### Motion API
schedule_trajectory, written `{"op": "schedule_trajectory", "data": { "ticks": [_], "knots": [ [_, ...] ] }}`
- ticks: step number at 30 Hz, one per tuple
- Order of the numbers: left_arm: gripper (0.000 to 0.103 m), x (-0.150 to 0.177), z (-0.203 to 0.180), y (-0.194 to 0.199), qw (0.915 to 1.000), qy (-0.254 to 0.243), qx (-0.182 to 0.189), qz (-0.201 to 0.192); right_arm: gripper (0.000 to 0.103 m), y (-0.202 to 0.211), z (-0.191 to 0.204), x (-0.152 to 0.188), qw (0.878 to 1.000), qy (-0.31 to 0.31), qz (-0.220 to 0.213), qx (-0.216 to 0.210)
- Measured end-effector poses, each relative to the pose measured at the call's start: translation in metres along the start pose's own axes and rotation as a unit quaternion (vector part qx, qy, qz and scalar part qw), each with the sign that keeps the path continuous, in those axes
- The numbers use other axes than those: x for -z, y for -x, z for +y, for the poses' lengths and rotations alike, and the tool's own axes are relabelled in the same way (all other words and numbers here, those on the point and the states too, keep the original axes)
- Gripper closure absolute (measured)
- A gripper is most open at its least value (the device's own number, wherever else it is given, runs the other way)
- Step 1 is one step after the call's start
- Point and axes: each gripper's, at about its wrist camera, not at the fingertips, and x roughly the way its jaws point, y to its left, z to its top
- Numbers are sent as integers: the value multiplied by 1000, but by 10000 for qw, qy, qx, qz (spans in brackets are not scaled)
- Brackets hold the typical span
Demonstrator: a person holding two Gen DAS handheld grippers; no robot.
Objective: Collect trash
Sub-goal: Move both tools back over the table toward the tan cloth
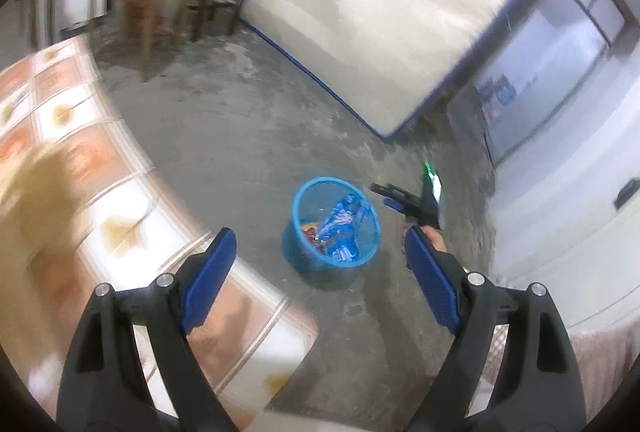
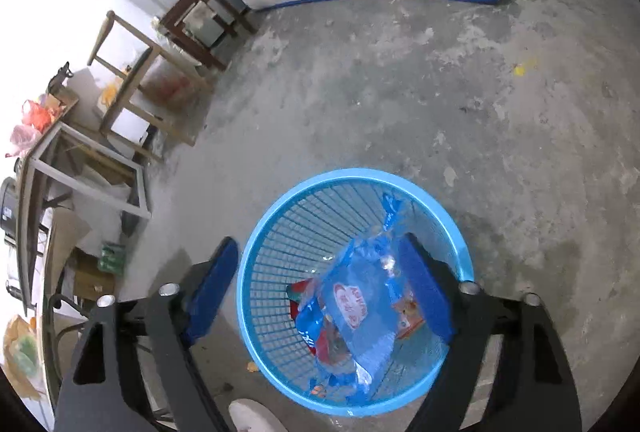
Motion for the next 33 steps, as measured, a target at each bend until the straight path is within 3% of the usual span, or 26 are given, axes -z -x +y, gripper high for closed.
{"op": "schedule_trajectory", "data": {
  "ticks": [1,3,6,12,16,17,21,26,30,33],
  "knots": [
    [21,9,9,14,9999,96,-77,-105,43,0,-1,4,10000,-15,41,53],
    [21,28,26,41,9986,268,-287,-363,63,-5,-5,14,9996,-3,218,175],
    [21,48,45,70,9952,577,-445,-647,80,-22,-6,35,9966,157,602,548],
    [20,67,63,101,9900,746,-684,-987,84,-36,-7,64,9918,-17,866,936],
    [20,74,69,104,9891,805,-696,-1016,83,-2,17,79,9951,97,677,708],
    [20,77,70,105,9892,788,-704,-1017,81,9,24,83,9957,175,632,660],
    [19,88,68,109,9897,610,-782,-1036,54,65,61,100,9978,489,351,288],
    [17,103,78,119,9872,765,-871,-1098,40,128,135,124,9913,1201,168,-508],
    [17,116,87,135,9820,858,-1083,-1287,28,155,208,136,9737,1876,147,-1287],
    [16,127,95,147,9766,915,-1313,-1436,20,167,284,147,9461,2464,234,-2090]
  ]
}}
